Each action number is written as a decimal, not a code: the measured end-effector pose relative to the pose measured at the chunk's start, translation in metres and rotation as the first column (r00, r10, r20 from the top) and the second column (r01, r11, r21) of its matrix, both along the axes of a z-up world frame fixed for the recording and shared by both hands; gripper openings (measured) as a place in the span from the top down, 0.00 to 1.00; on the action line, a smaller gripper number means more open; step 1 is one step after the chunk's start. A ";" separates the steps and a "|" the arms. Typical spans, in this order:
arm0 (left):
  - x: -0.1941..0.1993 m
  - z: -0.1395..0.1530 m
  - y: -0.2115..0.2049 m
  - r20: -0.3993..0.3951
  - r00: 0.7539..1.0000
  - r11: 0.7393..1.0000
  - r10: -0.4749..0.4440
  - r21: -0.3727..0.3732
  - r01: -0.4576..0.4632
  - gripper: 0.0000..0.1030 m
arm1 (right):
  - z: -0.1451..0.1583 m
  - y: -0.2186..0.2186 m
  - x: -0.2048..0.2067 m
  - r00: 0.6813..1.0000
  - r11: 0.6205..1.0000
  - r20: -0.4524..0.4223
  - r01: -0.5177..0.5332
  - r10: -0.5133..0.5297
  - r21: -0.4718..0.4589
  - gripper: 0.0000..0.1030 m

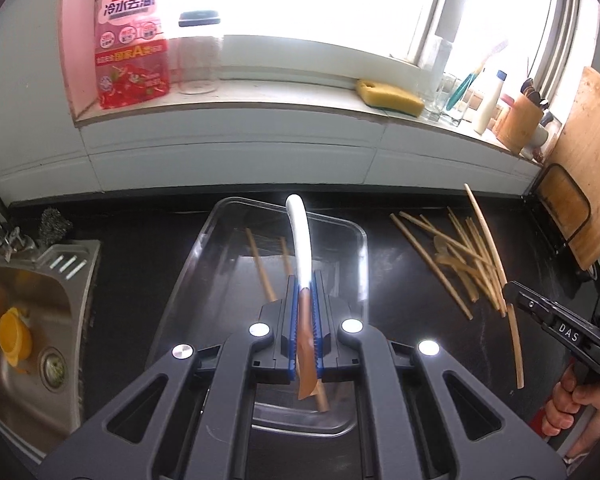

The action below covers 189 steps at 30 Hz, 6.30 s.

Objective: Organize utensils
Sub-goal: 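Carry the spoon and chopstick over the clear plastic tray, then open both grippers to drop the spoon and chopstick into the tray, then move both grippers back toward the utensil pile, then grasp a wooden chopstick with the right gripper while the left grasps another chopstick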

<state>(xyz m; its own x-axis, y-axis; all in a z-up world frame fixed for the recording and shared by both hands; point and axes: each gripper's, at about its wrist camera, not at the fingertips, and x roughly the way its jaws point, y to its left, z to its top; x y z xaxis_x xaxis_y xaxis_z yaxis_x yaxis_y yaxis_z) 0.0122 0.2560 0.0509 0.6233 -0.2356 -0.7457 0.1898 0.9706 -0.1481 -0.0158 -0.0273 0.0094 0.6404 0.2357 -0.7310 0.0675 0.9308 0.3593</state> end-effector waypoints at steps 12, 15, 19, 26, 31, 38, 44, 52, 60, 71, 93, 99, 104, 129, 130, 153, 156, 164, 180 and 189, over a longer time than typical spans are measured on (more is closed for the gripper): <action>0.007 -0.011 0.062 -0.038 0.999 1.000 0.004 -0.029 -0.005 0.95 | -0.003 0.081 0.006 0.997 0.996 -0.026 -0.073 0.074 0.041 0.93; 0.011 -0.011 0.068 -0.037 0.999 0.999 0.000 -0.035 -0.001 0.95 | -0.005 0.093 0.008 0.996 0.995 -0.033 -0.082 0.084 0.050 0.93; 0.018 -0.012 0.070 -0.041 0.999 0.999 -0.009 -0.048 0.007 0.94 | -0.005 0.095 0.010 0.996 0.996 -0.036 -0.079 0.081 0.051 0.93; 0.027 -0.022 0.065 -0.067 0.997 0.998 -0.038 -0.054 0.034 0.94 | -0.010 0.098 0.016 0.995 0.995 -0.060 -0.070 0.074 0.070 0.93; 0.029 -0.028 0.065 -0.080 0.996 0.997 -0.045 -0.063 0.040 0.94 | -0.014 0.102 0.018 0.994 0.995 -0.071 -0.078 0.083 0.069 0.93; 0.033 -0.034 0.069 -0.096 0.994 0.997 -0.045 -0.068 0.039 0.94 | -0.018 0.110 0.023 0.992 0.993 -0.085 -0.089 0.096 0.077 0.93; 0.037 -0.036 0.070 -0.099 0.994 0.996 -0.052 -0.070 0.045 0.94 | -0.021 0.117 0.027 0.990 0.991 -0.094 -0.100 0.108 0.088 0.93; 0.043 -0.036 0.069 -0.100 0.993 0.996 -0.062 -0.077 0.055 0.94 | -0.023 0.121 0.030 0.989 0.992 -0.096 -0.106 0.112 0.066 0.93; 0.068 -0.011 0.081 -0.068 0.996 0.987 0.065 -0.143 -0.074 0.05 | -0.036 0.146 0.033 0.977 0.976 -0.131 -0.183 0.168 -0.117 0.23; 0.069 0.005 0.076 -0.039 0.994 0.983 0.102 -0.149 -0.107 0.06 | -0.043 0.053 0.004 0.995 0.967 -0.094 -0.003 -0.021 -0.253 0.07; 0.067 -0.082 -0.191 -0.241 0.962 0.987 -0.131 0.064 0.150 0.06 | -0.078 -0.181 -0.040 0.918 0.912 -0.204 0.268 -0.339 -0.311 0.07; 0.090 -0.120 -0.245 -0.319 0.946 0.987 -0.056 0.126 0.101 0.06 | -0.094 -0.217 -0.007 0.925 0.903 -0.211 0.224 -0.315 -0.368 0.07; 0.091 -0.142 -0.270 -0.351 0.936 0.982 -0.013 0.171 0.078 0.06 | -0.113 -0.240 0.013 0.936 0.924 -0.249 0.153 -0.249 -0.351 0.07; 0.107 -0.185 -0.282 -0.380 0.903 0.964 0.201 0.240 -0.114 0.05 | -0.149 -0.242 0.068 0.976 0.947 -0.211 -0.025 -0.046 -0.321 0.05; 0.109 -0.185 -0.283 -0.394 0.897 0.964 0.198 0.242 -0.107 0.05 | -0.148 -0.244 0.067 0.976 0.947 -0.214 -0.028 -0.043 -0.319 0.05; 0.125 -0.190 -0.260 -0.391 0.909 0.968 0.144 0.246 -0.048 0.05 | -0.148 -0.248 0.068 0.975 0.949 -0.222 -0.044 -0.028 -0.312 0.05; 0.120 -0.191 -0.279 -0.389 0.919 0.970 0.068 0.241 0.031 0.05 | -0.146 -0.244 0.069 0.971 0.950 -0.236 -0.034 -0.042 -0.309 0.05; 0.120 -0.190 -0.296 -0.392 0.920 0.968 0.026 0.239 0.075 0.05 | -0.145 -0.233 0.068 0.970 0.948 -0.243 -0.079 0.002 -0.308 0.05; 0.131 -0.178 -0.290 -0.312 0.949 0.969 0.031 0.241 0.048 0.91 | -0.132 -0.223 0.095 0.971 0.948 -0.238 -0.077 0.002 -0.310 0.93; 0.117 -0.148 -0.286 -0.323 0.946 0.996 -0.003 0.088 0.033 0.94 | -0.109 -0.253 0.080 0.971 0.983 -0.236 0.003 -0.047 -0.181 0.93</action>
